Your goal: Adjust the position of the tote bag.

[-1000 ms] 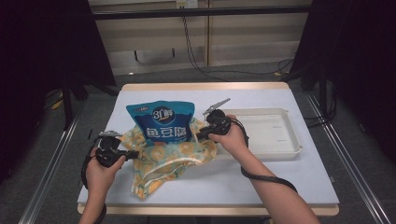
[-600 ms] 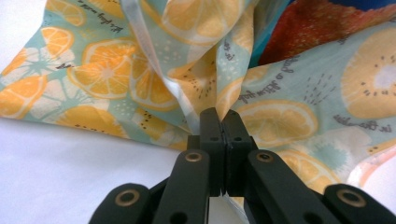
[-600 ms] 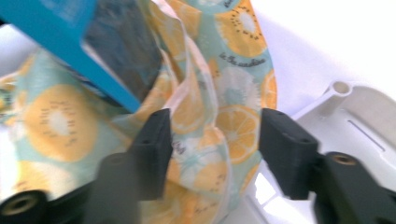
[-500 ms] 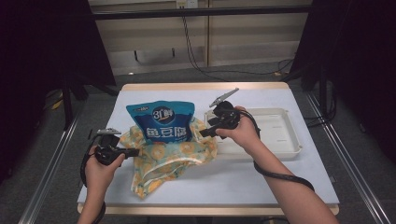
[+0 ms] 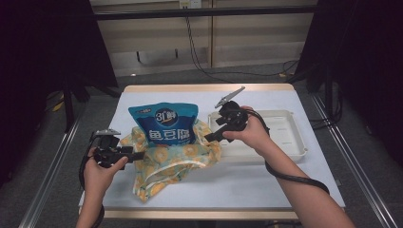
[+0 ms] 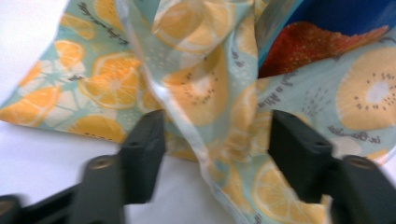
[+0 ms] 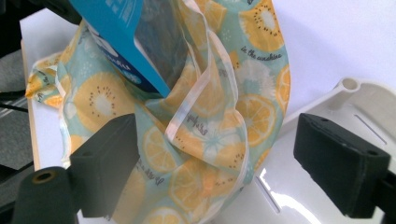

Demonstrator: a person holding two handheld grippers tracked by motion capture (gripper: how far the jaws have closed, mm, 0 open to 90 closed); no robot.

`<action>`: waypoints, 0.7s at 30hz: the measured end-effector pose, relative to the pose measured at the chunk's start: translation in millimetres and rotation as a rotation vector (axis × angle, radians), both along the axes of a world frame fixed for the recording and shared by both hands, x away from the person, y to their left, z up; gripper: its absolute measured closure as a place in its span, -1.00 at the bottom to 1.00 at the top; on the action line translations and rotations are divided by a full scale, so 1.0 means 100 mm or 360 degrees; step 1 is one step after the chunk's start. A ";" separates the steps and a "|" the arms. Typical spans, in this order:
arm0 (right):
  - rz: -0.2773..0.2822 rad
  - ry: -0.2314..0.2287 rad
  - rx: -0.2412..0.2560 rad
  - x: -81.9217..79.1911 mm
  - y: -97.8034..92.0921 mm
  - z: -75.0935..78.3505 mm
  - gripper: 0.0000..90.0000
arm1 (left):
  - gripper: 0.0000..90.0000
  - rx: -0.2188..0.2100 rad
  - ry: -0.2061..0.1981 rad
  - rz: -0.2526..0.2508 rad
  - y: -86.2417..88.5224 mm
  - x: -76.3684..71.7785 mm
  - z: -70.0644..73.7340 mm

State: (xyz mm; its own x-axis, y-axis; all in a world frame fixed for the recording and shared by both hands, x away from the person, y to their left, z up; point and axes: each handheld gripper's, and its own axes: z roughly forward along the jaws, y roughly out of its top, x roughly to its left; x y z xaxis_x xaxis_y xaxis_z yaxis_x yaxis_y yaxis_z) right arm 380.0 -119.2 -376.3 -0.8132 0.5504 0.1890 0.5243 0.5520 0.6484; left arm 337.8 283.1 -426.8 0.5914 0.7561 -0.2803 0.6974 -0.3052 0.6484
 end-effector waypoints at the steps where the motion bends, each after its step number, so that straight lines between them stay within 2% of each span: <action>1: 0.0008 0.0004 -0.0011 -0.01 0.01 0.00 -0.75 | -0.42 0.0000 0.0004 0.0004 0.00 0.00 0.00; 3: 0.0021 0.0000 -0.0024 -0.02 0.02 0.00 -0.77 | -0.56 0.0008 -0.0014 -0.0021 -0.01 0.00 0.00; 5: 0.0019 0.0005 -0.0017 -0.02 0.01 0.01 -0.79 | -0.71 0.0029 -0.0040 -0.0009 -0.01 -0.01 -0.01; 7: 0.0024 0.0010 -0.0007 -0.02 0.01 0.03 -0.80 | -0.75 0.0009 -0.0081 -0.0010 -0.02 -0.01 -0.02; 9: 0.0026 0.0001 -0.0009 -0.03 0.01 0.06 -0.82 | -0.78 0.0025 -0.0076 -0.0014 -0.01 -0.01 -0.02; 12: 0.0050 -0.0005 -0.0014 -0.05 0.01 0.11 -0.84 | -0.84 0.0006 -0.0082 -0.0054 0.01 -0.02 -0.02; 14: 0.0086 -0.0015 -0.0032 -0.06 0.02 0.14 -0.84 | -0.85 0.0029 -0.0064 -0.0045 0.01 -0.03 -0.02; 16: 0.0082 -0.0019 -0.0027 -0.06 0.03 0.16 -0.85 | -0.84 0.0027 -0.0067 -0.0086 0.01 -0.04 -0.02; 19: 0.0100 -0.0003 -0.0007 -0.06 0.06 0.19 -0.87 | -0.85 0.0027 -0.0051 -0.0075 0.00 -0.04 -0.01; 21: 0.0127 -0.0001 -0.0026 -0.07 0.09 0.20 -0.88 | -0.89 0.0044 -0.0040 -0.0057 0.00 -0.04 0.01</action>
